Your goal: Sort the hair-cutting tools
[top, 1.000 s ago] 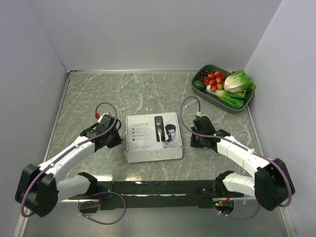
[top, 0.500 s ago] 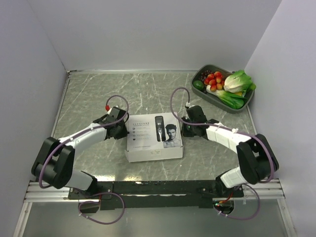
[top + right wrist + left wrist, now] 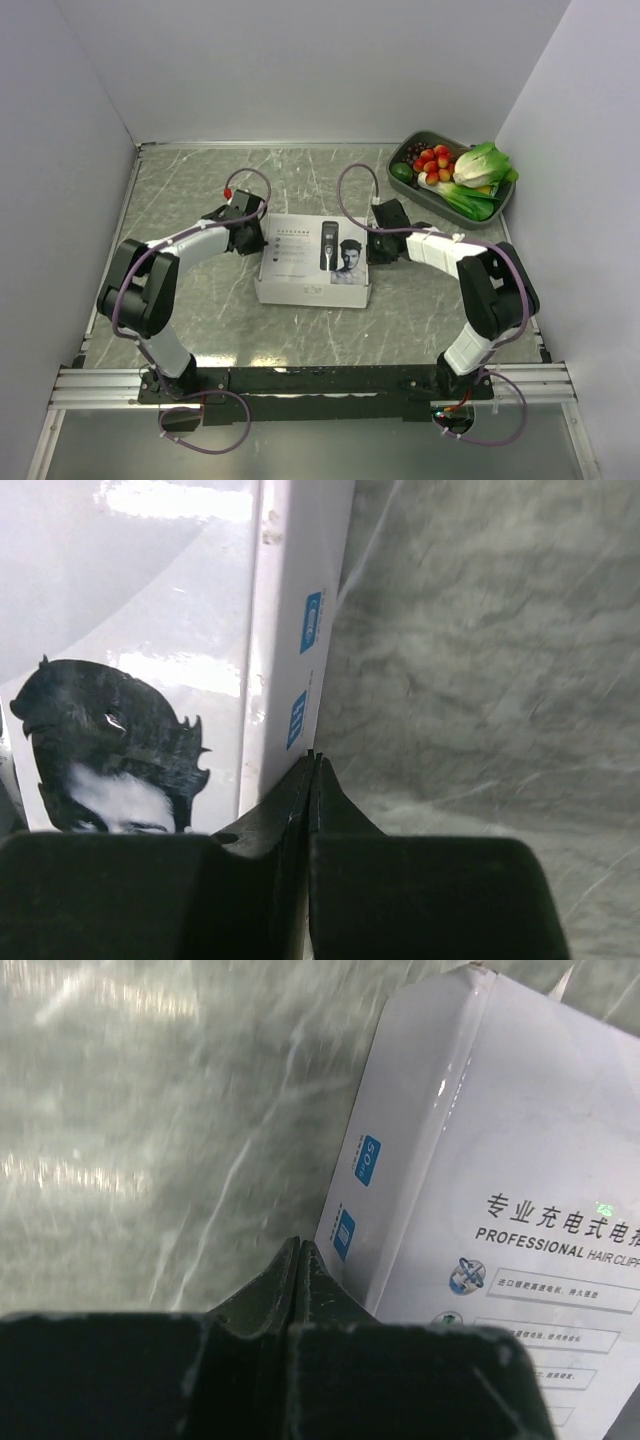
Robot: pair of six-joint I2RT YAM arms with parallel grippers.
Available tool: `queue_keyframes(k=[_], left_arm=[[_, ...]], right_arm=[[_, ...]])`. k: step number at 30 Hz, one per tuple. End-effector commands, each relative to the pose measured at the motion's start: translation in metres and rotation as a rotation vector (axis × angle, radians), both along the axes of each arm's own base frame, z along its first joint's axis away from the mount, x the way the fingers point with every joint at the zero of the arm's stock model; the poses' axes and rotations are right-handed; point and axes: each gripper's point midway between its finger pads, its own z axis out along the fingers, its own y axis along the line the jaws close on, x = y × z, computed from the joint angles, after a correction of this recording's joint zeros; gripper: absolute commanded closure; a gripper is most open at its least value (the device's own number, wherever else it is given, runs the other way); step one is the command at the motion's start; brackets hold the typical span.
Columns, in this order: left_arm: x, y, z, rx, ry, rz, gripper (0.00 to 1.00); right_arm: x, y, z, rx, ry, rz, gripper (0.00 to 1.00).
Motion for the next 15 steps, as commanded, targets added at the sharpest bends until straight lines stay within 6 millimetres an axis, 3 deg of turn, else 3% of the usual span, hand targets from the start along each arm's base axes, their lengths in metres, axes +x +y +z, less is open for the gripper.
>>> queue_keyframes(k=[1,7,14,15], left_arm=[[0.033,-0.060,0.042,-0.204,-0.117,-0.124,0.99],[0.046,-0.060,0.055,-0.208,-0.139,-0.138,0.99],[0.029,-0.050,0.059,-0.201,-0.125,-0.138,0.99],[0.026,-0.047,0.056,-0.193,-0.117,-0.132,0.99]], right_arm=[[0.042,0.060,0.053,0.191,-0.126,0.107,1.00],[0.068,0.064,0.067,0.182,-0.144,0.109,1.00],[0.064,0.044,0.073,0.116,-0.157,0.062,1.00],[0.063,0.039,0.073,0.103,-0.153,0.050,0.96]])
